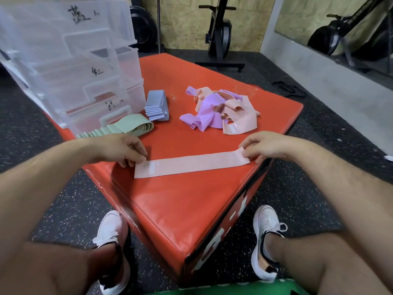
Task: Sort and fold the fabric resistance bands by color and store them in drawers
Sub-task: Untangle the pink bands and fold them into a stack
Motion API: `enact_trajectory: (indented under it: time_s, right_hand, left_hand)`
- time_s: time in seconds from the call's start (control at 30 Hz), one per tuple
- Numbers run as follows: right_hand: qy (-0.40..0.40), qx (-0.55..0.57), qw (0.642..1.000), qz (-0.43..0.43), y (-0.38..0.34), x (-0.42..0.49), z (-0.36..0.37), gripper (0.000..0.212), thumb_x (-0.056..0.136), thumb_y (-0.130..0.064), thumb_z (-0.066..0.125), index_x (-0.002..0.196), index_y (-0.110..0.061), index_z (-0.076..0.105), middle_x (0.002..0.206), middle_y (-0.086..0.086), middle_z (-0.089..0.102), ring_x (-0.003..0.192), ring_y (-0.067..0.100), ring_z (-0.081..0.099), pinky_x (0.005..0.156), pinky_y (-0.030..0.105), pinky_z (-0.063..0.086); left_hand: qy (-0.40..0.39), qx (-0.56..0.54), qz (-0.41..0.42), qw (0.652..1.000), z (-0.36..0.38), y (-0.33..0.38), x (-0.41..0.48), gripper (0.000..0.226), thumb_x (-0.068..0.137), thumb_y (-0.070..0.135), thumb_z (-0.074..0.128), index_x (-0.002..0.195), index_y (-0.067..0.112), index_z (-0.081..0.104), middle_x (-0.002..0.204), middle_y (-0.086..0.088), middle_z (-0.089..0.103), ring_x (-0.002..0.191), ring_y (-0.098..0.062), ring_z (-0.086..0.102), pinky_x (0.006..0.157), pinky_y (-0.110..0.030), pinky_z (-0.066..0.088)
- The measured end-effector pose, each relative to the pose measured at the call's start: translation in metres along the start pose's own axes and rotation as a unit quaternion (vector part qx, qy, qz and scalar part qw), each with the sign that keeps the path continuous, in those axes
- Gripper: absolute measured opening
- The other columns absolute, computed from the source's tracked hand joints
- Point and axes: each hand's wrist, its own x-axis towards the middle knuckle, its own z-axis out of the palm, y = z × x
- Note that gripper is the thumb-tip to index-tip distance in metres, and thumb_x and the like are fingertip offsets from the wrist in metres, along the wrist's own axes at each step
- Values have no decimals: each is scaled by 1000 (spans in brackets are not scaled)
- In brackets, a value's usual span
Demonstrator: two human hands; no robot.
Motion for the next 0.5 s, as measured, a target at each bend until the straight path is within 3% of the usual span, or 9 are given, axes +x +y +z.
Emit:
enact_trajectory:
  time_s: [0.13, 0.27, 0.4, 0.5]
  right_hand:
    - [26, 8, 1000, -5, 1, 0, 7, 32, 87, -9, 73, 115, -19, 61, 95, 5, 72, 82, 16, 68, 66, 28, 54]
    - [47, 10, 999, -24, 1, -1, 6, 29, 87, -3, 71, 107, -18, 57, 78, 10, 63, 60, 18, 58, 64, 34, 55]
    - [106, -43, 993, -39, 3, 2, 9, 11, 87, -5, 71, 90, -16, 67, 79, 12, 71, 63, 26, 64, 64, 36, 55]
    - [106, -58, 992, -31, 7, 5, 14, 10, 84, -8, 73, 85, -18, 72, 80, 11, 75, 68, 31, 69, 71, 41, 59]
  left_hand:
    - [18, -3, 7, 1000, 1, 2, -3, 22, 82, -1, 75, 98, 10, 66, 77, -6, 60, 66, -14, 62, 58, -29, 54]
    - [115, 12, 32, 993, 3, 9, -3, 14, 84, 2, 74, 93, 9, 66, 82, -11, 62, 55, -12, 59, 52, -20, 52]
    - [188, 52, 51, 980, 10, 14, 4, 9, 84, 9, 76, 90, 10, 70, 83, -8, 67, 59, -13, 61, 60, -28, 57]
    - [216, 116, 59, 968, 14, 16, 8, 7, 83, 13, 76, 89, 13, 72, 83, -1, 68, 68, -12, 59, 65, -24, 47]
